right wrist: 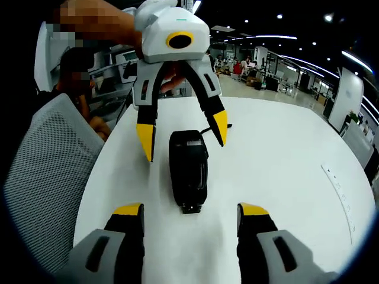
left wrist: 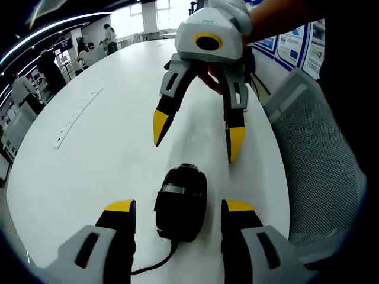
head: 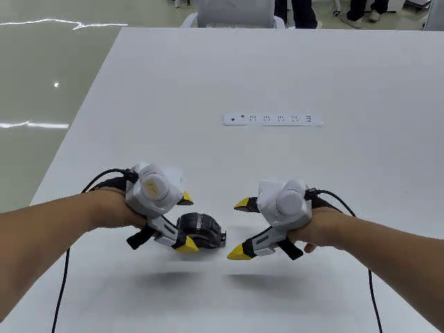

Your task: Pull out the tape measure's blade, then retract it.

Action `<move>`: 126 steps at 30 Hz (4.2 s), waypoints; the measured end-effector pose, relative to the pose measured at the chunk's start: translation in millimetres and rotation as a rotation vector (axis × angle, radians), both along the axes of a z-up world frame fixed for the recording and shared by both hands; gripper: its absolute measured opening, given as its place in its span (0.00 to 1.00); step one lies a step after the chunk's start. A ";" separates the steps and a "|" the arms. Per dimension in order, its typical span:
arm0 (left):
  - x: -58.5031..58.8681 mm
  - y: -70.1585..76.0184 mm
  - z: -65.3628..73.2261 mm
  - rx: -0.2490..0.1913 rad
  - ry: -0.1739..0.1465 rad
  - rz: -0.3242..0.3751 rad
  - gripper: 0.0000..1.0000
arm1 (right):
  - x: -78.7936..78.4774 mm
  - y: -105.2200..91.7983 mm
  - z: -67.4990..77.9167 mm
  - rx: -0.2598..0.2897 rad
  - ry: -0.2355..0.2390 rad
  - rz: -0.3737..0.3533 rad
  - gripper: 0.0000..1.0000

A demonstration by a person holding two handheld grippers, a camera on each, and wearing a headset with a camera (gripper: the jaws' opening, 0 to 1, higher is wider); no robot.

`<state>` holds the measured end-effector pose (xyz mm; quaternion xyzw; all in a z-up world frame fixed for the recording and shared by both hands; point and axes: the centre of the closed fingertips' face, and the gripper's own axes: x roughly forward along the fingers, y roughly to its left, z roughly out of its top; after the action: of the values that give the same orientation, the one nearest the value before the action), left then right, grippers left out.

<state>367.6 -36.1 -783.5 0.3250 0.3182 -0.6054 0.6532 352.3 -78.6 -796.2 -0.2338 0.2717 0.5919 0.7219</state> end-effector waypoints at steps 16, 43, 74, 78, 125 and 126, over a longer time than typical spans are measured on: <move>-6.6 -5.3 -17.8 0.108 0.031 -0.057 0.42 | -2.6 7.6 -24.6 -0.084 0.010 0.067 0.45; -1.1 -5.1 -18.3 0.131 -0.025 -0.087 0.30 | 6.1 11.5 -39.4 -0.173 -0.003 0.094 0.22; -2.8 -6.9 -20.8 0.127 -0.026 -0.079 0.30 | 1.3 5.8 -41.0 -0.276 0.057 0.111 0.12; -3.2 -6.3 -20.7 0.126 -0.023 -0.072 0.30 | 0.9 5.0 -40.9 -0.278 0.053 0.115 0.12; -0.4 -7.8 -22.6 0.110 -0.031 -0.065 0.30 | -0.3 -14.8 -40.6 -0.289 0.056 0.114 0.12; -0.2 -8.0 -22.7 0.109 -0.031 -0.065 0.30 | -0.3 -15.3 -40.6 -0.290 0.056 0.115 0.12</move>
<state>367.4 -44.1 -806.2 0.3796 0.3298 -0.6031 0.6192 351.9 -93.8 -836.8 -0.3343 0.3605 0.5930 0.6377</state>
